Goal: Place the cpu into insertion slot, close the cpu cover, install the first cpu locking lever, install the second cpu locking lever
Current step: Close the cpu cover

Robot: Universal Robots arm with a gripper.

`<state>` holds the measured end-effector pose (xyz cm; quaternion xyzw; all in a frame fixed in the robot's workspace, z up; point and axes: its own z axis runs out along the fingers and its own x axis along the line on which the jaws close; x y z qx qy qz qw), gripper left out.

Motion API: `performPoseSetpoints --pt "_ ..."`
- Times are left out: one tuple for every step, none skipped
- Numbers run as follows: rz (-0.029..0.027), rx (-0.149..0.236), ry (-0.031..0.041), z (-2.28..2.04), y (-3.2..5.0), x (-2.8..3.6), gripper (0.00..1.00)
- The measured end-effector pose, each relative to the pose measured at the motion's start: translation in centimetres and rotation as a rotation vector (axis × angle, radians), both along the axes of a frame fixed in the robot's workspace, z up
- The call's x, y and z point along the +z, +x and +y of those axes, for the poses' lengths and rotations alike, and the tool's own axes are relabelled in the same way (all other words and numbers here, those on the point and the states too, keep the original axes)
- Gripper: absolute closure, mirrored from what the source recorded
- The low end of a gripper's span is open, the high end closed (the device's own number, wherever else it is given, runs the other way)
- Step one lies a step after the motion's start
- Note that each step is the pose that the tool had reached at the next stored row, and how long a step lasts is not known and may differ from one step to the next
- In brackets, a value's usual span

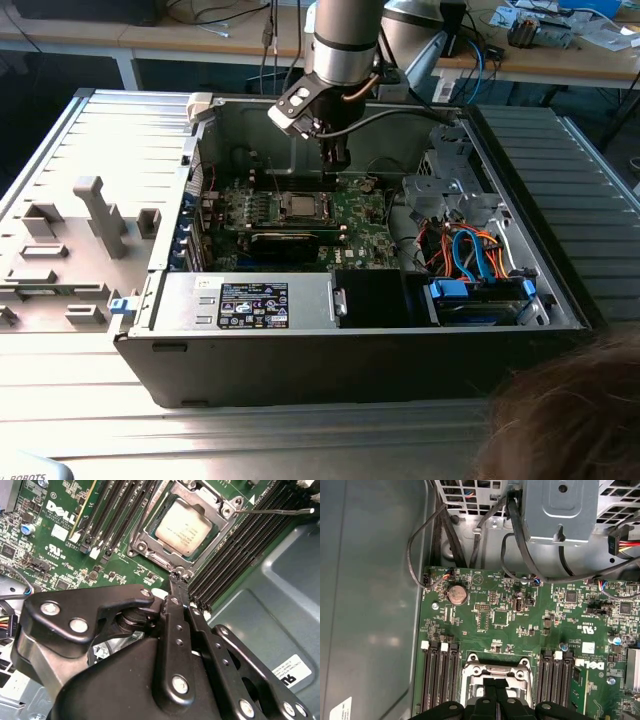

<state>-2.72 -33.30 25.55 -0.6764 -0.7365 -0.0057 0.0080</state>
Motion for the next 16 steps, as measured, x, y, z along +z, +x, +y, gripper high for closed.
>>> performPoseSetpoints --pt "0.0000 0.000 0.0000 0.00 -0.16 0.00 0.89" --pt "0.0000 0.000 0.0000 0.00 -0.45 0.00 0.89" --pt "0.0000 0.000 0.0000 0.00 -0.66 0.00 0.89" --pt "0.0000 0.000 0.0000 0.00 -0.73 -0.01 0.89" --pt "0.0000 0.000 0.0000 0.00 -0.75 -0.01 0.89" --pt "0.0000 0.000 0.0000 0.00 -0.77 -0.01 0.89" --pt "0.0000 0.000 0.0000 0.00 -0.81 -0.01 0.89" --pt "0.0000 0.000 0.0001 0.00 -0.83 -0.01 0.89" --pt "0.0001 0.000 -0.0001 -0.01 -0.86 -0.02 0.89" --pt "0.0000 0.000 0.0000 -0.01 -0.94 -0.05 0.89" --pt "0.0000 0.000 -0.0001 -0.01 -1.04 -0.08 0.89" --pt "0.0000 0.000 0.0000 0.00 -1.18 -0.14 0.89" --pt "0.0001 0.000 -0.0001 0.00 -1.31 -0.20 0.89" --pt "0.0001 0.000 -0.0001 0.00 -1.34 -0.23 0.89" --pt "0.0000 0.000 0.0000 0.00 -1.37 -0.26 0.89" --pt "0.0001 0.000 -0.0001 0.00 -1.41 -0.27 0.89"
